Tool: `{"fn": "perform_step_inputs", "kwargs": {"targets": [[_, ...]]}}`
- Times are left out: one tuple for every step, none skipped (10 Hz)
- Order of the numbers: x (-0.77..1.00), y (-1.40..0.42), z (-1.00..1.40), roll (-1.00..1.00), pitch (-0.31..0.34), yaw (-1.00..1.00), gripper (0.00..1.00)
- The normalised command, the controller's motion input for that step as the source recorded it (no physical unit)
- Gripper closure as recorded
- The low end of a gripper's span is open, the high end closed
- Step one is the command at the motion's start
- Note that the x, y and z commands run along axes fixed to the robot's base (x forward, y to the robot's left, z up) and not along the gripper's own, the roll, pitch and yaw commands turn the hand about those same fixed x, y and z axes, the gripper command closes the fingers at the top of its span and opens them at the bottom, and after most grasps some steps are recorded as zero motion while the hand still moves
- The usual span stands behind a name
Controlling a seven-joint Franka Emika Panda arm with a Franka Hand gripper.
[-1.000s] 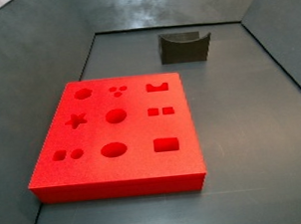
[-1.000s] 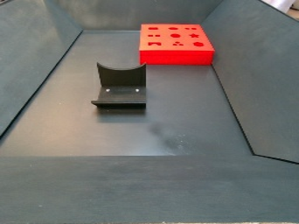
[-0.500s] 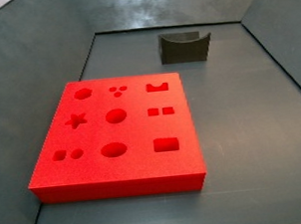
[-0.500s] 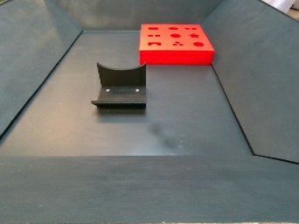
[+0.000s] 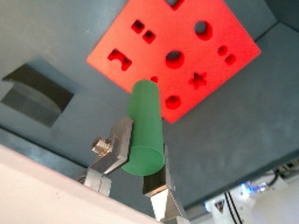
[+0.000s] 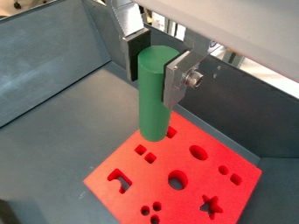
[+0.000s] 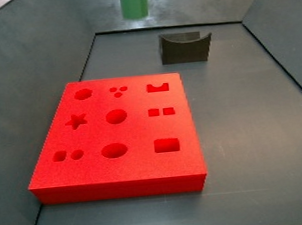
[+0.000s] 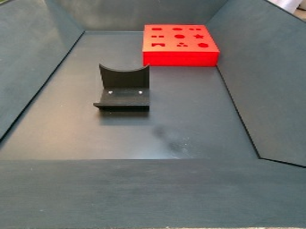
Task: Pick up the round object. Move up. Move to above the board. Insert the round object.
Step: Insert the round object.
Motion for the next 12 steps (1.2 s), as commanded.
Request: {"fn": "perform_step_inputs", "kwargs": {"targets": [[0.04, -0.16, -0.65, 0.09, -0.136, 0.0, 1.0], [0.0, -0.13, -0.7, 0.13, -0.143, 0.0, 1.0], [-0.01, -0.07, -0.78, 0.15, -0.154, 0.04, 1.0], [-0.07, -0.06, -0.8, 0.16, -0.169, 0.07, 1.0], [0.0, -0.08, -0.76, 0.14, -0.147, 0.07, 1.0], [0.0, -0.14, -0.74, 0.11, -0.147, 0.05, 1.0], [0.0, -0.12, -0.68, 0.05, -0.159, 0.05, 1.0], [0.0, -0.09, -0.64, 0.04, -0.144, 0.06, 1.0], [0.05, -0.01, -0.55, 0.03, -0.103, 0.09, 1.0], [0.0, 0.0, -0.31, 0.03, -0.076, 0.1, 1.0], [0.0, -0.03, 0.0, 0.0, 0.0, 0.0, 1.0], [-0.04, 0.0, -0.18, 0.09, 0.0, 0.03, 1.0]]}}
